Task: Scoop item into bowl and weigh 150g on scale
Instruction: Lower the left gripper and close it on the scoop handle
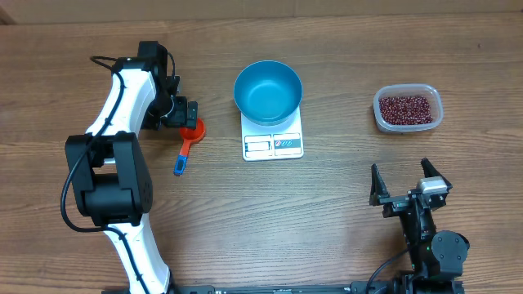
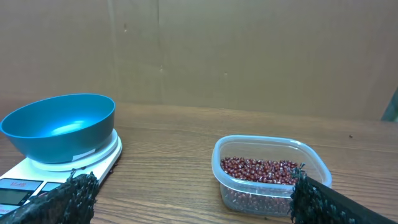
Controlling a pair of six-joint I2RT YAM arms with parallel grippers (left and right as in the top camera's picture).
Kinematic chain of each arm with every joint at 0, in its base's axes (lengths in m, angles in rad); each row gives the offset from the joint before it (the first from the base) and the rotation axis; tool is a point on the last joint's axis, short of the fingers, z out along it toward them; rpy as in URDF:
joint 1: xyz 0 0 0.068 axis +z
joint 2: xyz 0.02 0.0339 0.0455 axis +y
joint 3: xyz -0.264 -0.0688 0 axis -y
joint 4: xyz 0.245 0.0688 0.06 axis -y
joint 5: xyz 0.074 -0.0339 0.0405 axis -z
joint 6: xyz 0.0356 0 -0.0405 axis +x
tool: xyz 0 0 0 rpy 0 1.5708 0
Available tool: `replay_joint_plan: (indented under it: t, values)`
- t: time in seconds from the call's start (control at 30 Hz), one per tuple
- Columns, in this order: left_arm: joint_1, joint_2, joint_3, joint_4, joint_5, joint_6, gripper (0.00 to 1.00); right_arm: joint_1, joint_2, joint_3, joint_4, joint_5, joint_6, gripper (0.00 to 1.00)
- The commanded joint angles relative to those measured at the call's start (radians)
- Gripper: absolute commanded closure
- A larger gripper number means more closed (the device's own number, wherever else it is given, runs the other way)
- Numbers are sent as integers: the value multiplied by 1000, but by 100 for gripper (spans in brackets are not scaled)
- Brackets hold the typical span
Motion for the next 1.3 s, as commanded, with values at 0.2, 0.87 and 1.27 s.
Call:
replay_joint_plan:
  t: [0.2, 0.87, 1.27]
  values:
    - [-1, 6, -74, 35, 14, 13, 0, -3, -10, -11, 3, -4, 2, 0]
    - [-1, 6, -102, 79, 15, 12, 0, -3, -10, -11, 3, -4, 2, 0]
    - [-1, 6, -168, 109, 17, 13, 1, -3, -10, -11, 3, -4, 2, 0]
